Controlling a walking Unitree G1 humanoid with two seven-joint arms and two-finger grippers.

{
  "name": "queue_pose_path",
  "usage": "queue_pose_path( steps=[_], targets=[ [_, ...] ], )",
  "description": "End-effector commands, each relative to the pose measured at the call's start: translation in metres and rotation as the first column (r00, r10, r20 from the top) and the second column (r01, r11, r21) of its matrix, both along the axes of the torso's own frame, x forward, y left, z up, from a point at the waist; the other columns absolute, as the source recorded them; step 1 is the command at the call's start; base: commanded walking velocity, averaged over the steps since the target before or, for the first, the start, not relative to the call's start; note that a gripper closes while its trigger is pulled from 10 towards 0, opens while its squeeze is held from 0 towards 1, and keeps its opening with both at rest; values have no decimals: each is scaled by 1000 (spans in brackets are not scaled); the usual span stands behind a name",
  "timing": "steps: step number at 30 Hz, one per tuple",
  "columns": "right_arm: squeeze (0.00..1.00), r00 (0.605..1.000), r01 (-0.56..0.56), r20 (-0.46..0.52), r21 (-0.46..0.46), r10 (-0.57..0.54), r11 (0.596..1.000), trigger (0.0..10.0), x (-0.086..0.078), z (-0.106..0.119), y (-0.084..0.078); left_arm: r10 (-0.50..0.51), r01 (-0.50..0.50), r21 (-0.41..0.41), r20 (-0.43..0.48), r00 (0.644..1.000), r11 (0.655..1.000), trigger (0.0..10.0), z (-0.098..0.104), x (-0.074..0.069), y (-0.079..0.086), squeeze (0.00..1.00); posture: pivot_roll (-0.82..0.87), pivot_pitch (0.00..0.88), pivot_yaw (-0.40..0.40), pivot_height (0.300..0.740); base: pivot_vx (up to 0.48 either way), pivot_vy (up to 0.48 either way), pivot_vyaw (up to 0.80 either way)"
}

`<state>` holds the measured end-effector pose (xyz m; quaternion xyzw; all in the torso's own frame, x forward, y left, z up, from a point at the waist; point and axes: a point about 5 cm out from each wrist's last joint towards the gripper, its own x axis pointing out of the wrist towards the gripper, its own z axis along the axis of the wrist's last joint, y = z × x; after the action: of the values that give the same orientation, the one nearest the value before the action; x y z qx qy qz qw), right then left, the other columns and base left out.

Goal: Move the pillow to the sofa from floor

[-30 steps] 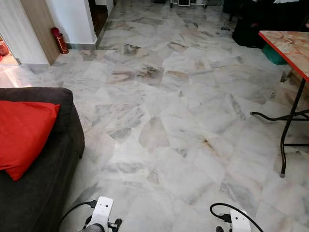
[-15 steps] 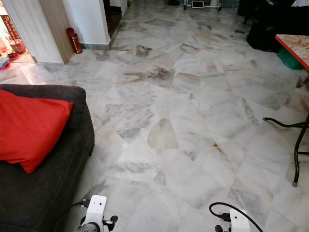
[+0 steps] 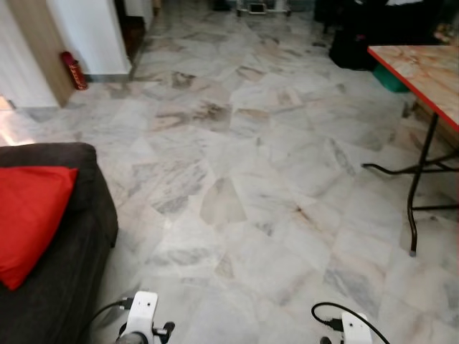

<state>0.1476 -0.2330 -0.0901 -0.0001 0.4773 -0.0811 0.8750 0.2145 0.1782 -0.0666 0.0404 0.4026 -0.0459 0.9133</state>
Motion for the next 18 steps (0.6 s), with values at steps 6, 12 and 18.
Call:
queue_pose_path(
  steps=[6, 12, 18],
  targets=[
    [0, 999, -15, 29, 19, 15, 1000, 10000, 9, 2, 8, 21, -20, 29, -62, 998, 999, 10000, -8, -17, 13, 0, 6, 66, 15, 740, 268, 0, 0],
    [0, 999, -12, 30, 22, 11, 1000, 10000, 9, 2, 9, 17, -15, 29, -63, 998, 999, 10000, -8, -16, 11, 0, 6, 66, 15, 740, 268, 0, 0],
    [0, 999, -13, 31, 23, 12, 1000, 10000, 9, 2, 9, 14, -12, 27, -65, 998, 1000, 10000, -9, -16, 9, 0, 7, 66, 16, 740, 268, 0, 0]
  ],
)
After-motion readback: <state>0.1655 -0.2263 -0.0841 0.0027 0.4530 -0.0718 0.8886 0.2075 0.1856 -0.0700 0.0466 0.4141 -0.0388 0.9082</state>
